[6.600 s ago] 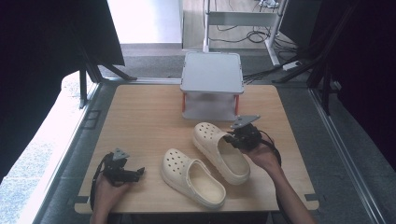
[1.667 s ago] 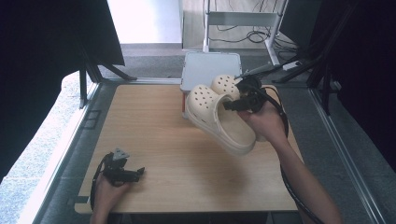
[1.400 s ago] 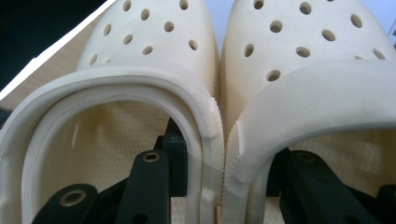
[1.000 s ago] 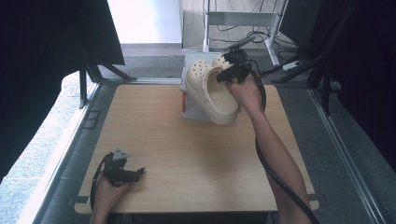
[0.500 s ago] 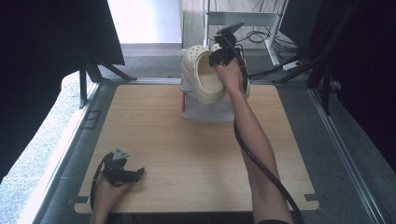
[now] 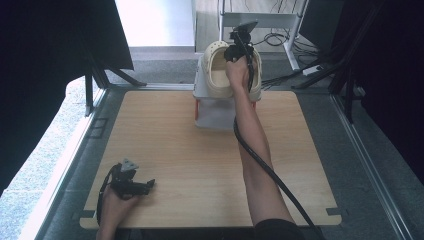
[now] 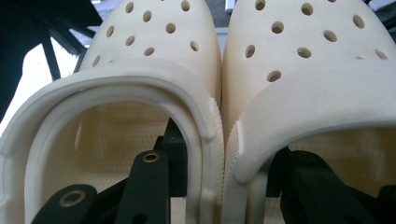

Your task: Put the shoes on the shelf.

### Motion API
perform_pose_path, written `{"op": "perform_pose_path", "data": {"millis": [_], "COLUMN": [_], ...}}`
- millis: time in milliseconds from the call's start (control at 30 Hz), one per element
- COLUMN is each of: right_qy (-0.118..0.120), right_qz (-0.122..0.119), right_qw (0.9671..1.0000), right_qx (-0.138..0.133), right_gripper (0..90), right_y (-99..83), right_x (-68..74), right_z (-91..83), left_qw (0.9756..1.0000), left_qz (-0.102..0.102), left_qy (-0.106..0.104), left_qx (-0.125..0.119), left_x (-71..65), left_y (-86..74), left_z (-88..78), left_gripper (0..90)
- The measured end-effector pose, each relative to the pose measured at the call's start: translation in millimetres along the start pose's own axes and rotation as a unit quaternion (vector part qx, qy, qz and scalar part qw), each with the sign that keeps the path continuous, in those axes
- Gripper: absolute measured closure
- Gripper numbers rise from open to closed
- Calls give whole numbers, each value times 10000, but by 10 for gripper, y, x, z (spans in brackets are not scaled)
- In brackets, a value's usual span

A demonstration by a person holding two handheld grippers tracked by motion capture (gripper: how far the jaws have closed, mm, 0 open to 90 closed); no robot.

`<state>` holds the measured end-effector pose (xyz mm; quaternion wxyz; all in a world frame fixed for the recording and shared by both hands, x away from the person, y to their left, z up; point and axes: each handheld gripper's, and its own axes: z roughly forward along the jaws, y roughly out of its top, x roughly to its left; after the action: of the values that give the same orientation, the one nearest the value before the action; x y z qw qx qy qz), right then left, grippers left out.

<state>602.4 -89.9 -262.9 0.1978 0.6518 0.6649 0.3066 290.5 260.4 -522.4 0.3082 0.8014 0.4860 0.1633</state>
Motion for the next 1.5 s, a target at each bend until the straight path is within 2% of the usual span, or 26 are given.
{"op": "perform_pose_path", "data": {"millis": [200,333,433,467,500,533,633,667,800,867,933,1067,1200,1300,1367,1433,1500], "right_qy": [15,68,97,65,16,78,239,311,490,591,725,928,1246,1382,1497,1611,1737], "right_qz": [164,157,-2,-123,-280,-468,-736,-920,-1350,-1424,-1565,-1928,-2046,-2214,-2361,-2429,-2554], "right_qw": [9999,9999,10000,9999,9995,9988,9970,9953,9896,9880,9850,9768,9707,9652,9600,9565,9510], "right_qx": [-42,-18,19,-88,-110,-71,-4,2,-19,-25,-30,-54,-176,-142,-132,-135,-128], "right_gripper": [639,634,583,578,535,464,346,302,205,191,153,130,125,103,72,58,45], "right_y": [40,14,-42,-60,-70,-80,-101,-110,-150,-171,-204,-277,-355,-430,-485,-525,-573], "right_x": [-43,-77,-78,-68,-56,-46,-39,-35,-39,-54,-77,-119,-173,-172,-165,-158,-152], "right_z": [184,322,412,418,415,417,399,382,288,233,166,33,-106,-183,-230,-265,-316], "left_qw": [10000,10000,10000,10000,10000,10000,10000,10000,10000,10000,10000,10000,10000,10000,10000,10000,10000], "left_qz": [3,5,5,3,2,1,4,3,1,2,2,2,3,6,5,3,4], "left_qy": [5,6,6,6,6,6,7,7,6,7,8,8,14,2,24,29,29], "left_qx": [-13,-11,-11,-12,-12,-13,-12,-13,-11,-12,-13,-12,-14,-21,-54,-60,-58], "left_x": [0,0,1,0,-1,-1,-1,-1,0,-1,-1,-1,-2,-1,-6,-7,-7], "left_y": [1,1,1,1,1,1,1,0,1,1,1,2,1,1,-2,-2,-2], "left_z": [2,2,2,2,2,3,2,2,2,3,3,3,3,1,4,5,4], "left_gripper": [0,0,0,0,0,0,0,0,0,0,0,0,0,1,9,10,10]}}
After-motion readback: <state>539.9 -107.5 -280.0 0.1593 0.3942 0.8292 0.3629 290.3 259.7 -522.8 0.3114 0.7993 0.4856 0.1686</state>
